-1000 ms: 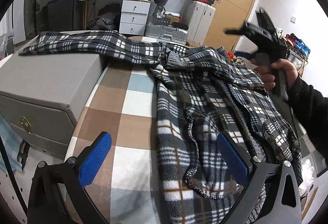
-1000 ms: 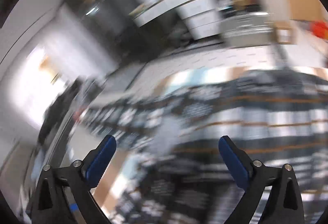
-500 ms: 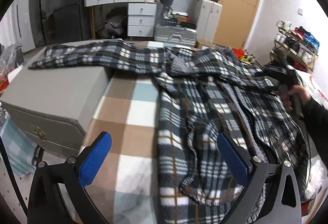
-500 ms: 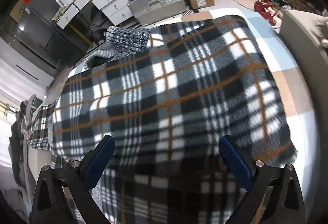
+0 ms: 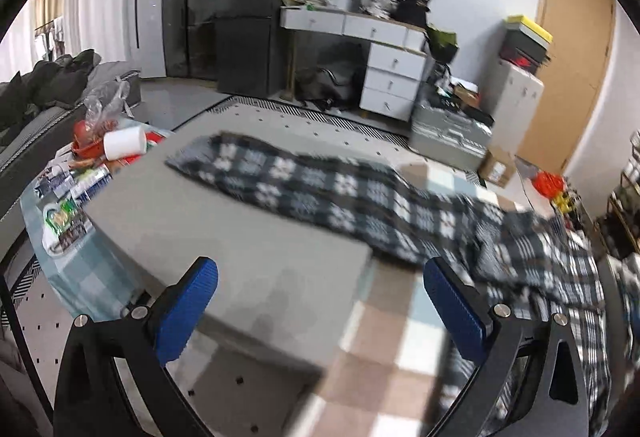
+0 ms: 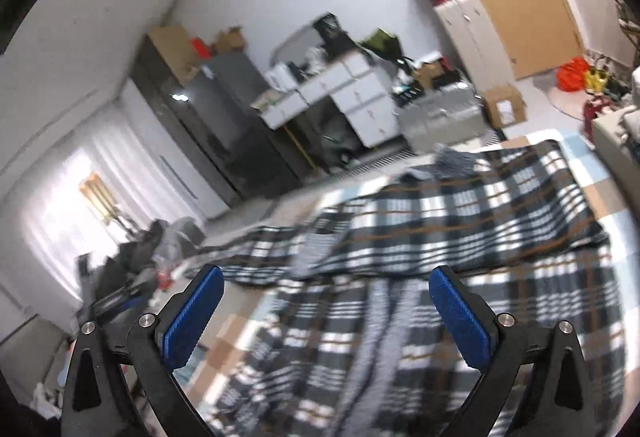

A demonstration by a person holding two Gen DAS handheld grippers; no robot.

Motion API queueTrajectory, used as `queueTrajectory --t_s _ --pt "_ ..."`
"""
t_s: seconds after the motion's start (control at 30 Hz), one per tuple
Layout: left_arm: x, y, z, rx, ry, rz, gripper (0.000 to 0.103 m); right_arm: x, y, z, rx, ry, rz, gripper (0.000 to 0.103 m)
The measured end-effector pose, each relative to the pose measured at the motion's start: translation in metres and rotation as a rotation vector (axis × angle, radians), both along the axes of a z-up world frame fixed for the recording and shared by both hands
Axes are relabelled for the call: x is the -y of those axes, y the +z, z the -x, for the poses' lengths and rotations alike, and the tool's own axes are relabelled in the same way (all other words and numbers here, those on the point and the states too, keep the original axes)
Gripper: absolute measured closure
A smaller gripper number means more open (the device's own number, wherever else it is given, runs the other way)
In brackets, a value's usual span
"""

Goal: Fold large clothes

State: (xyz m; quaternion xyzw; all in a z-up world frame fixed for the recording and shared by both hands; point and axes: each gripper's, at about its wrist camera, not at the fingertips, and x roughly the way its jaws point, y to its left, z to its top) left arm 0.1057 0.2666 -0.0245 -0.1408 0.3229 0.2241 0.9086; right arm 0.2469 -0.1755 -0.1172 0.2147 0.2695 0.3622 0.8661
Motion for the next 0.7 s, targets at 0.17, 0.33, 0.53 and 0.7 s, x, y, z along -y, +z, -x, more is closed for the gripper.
queueTrajectory --t_s 0.17,0.33,0.53,0.7 --pt "-0.070 0.000 -0.007 -0.012 0.169 0.027 0.002 -0.017 -0.007 0.022 0.010 0.064 -0.050 0.000" --pt "-0.144 -0.024 -0.017 -0.011 0.270 0.188 0.002 -0.032 -0.024 0.041 -0.009 0.076 -0.112 0.000" --pt "-0.214 -0.082 -0.031 0.003 0.333 0.527 0.003 -0.047 -0.062 0.030 -0.094 0.077 -0.130 0.000" --pt "-0.231 -0.095 -0.037 0.060 0.357 0.594 0.003 -0.051 -0.093 0.020 -0.158 0.088 -0.169 0.000"
